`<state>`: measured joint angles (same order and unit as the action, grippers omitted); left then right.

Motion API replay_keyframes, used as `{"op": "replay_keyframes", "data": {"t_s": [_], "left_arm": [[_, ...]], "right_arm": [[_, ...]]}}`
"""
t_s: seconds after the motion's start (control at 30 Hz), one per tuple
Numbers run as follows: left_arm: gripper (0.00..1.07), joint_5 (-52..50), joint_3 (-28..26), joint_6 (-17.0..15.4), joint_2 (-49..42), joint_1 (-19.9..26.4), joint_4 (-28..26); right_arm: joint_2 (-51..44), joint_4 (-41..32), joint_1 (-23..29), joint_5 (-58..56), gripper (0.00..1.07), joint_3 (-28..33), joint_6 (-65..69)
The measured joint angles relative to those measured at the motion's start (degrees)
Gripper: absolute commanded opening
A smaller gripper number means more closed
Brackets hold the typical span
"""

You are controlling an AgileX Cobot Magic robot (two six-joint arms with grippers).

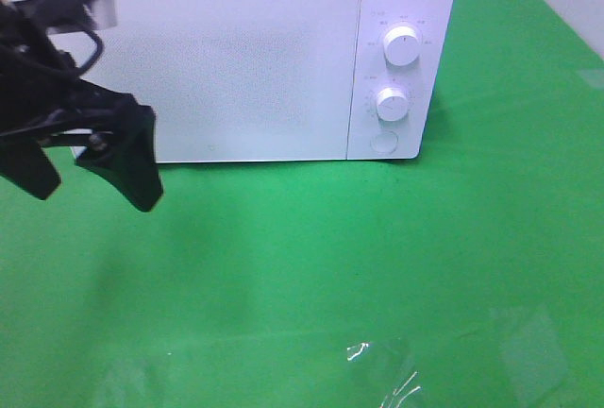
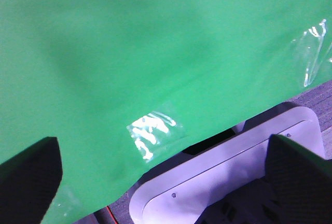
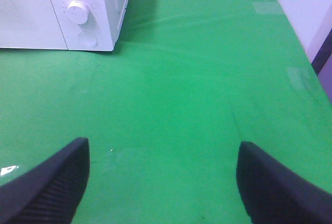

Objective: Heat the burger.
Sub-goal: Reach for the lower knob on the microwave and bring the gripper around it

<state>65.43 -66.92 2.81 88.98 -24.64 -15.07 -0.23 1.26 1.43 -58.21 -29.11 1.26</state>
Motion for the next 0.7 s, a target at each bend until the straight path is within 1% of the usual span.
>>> {"op": "replay_keyframes", "data": {"t_s": [0.03, 0.07, 0.1, 0.13, 0.17, 0.2, 0.23, 0.27, 0.3, 0.33, 0.37, 0.4, 0.43, 0.47, 0.5, 0.53, 0.6, 0.7], "left_arm": [[1.02, 1.66, 0.00, 0.00, -1.20, 3.15, 0.69], [1.02, 1.66, 0.00, 0.00, -1.20, 3.15, 0.69], [1.02, 2.46, 0.23, 0.00, -2.75, 5.73, 1.20], [1.02, 2.69, 0.63, 0.00, -3.72, 6.99, 1.66], [1.02, 2.69, 0.63, 0.00, -3.72, 6.99, 1.66], [1.02, 2.75, 2.01, 0.00, -6.07, 9.11, 2.86], [1.02, 2.75, 2.01, 0.00, -6.07, 9.11, 2.86], [1.02, 2.81, 3.84, 0.00, -8.37, 11.52, 4.01], [1.02, 2.81, 3.84, 0.00, -8.37, 11.52, 4.01], [1.02, 2.86, 6.30, 0.00, -11.06, 13.81, 4.81], [1.02, 2.86, 7.39, 0.17, -12.20, 14.67, 5.10], [1.02, 2.86, 7.39, 0.17, -12.20, 14.67, 5.10], [1.02, 2.81, 9.85, 0.29, -15.30, 16.10, 5.33], [1.02, 2.81, 9.85, 0.29, -15.30, 16.10, 5.33], [1.02, 2.35, 12.66, 0.40, -18.33, 17.07, 5.33], [1.02, 2.35, 12.66, 0.40, -18.33, 17.07, 5.33], [1.02, 0.40, 17.76, 0.40, -24.92, 17.36, 5.44], [1.02, -0.17, 18.85, 0.46, -26.76, 17.42, 5.44]], "right_arm": [[0.00, 0.00, 0.00, 0.00, 0.74, 0.00, 0.00], [0.00, 0.00, 0.00, 0.00, 0.74, 0.00, 0.00], [0.00, 0.00, 0.00, 0.00, 0.74, 0.00, 0.00], [0.00, 0.00, 0.00, 0.00, 0.74, 0.00, 0.00], [0.00, 0.00, 0.00, 0.00, 0.74, 0.00, 0.00], [0.00, 0.00, 0.00, 0.00, 0.74, 0.00, 0.00], [0.00, 0.00, 0.00, 0.00, 0.74, 0.00, 0.00], [0.00, 0.00, 0.00, 0.00, 0.74, 0.00, 0.00], [0.00, 0.00, 0.00, 0.00, 0.74, 0.00, 0.00], [0.00, 0.00, 0.00, 0.00, 0.74, 0.00, 0.00], [0.00, 0.00, 0.00, 0.00, 0.74, 0.00, 0.00], [0.00, 0.00, 0.00, 0.00, 0.74, 0.00, 0.00], [0.00, 0.00, 0.00, 0.00, 0.74, 0.00, 0.00], [0.00, 0.00, 0.00, 0.00, 0.74, 0.00, 0.00], [0.00, 0.00, 0.00, 0.00, 0.74, 0.00, 0.00], [0.00, 0.00, 0.00, 0.00, 0.74, 0.00, 0.00], [0.00, 0.00, 0.00, 0.00, 0.74, 0.00, 0.00], [0.00, 0.00, 0.00, 0.00, 0.74, 0.00, 0.00]]}}
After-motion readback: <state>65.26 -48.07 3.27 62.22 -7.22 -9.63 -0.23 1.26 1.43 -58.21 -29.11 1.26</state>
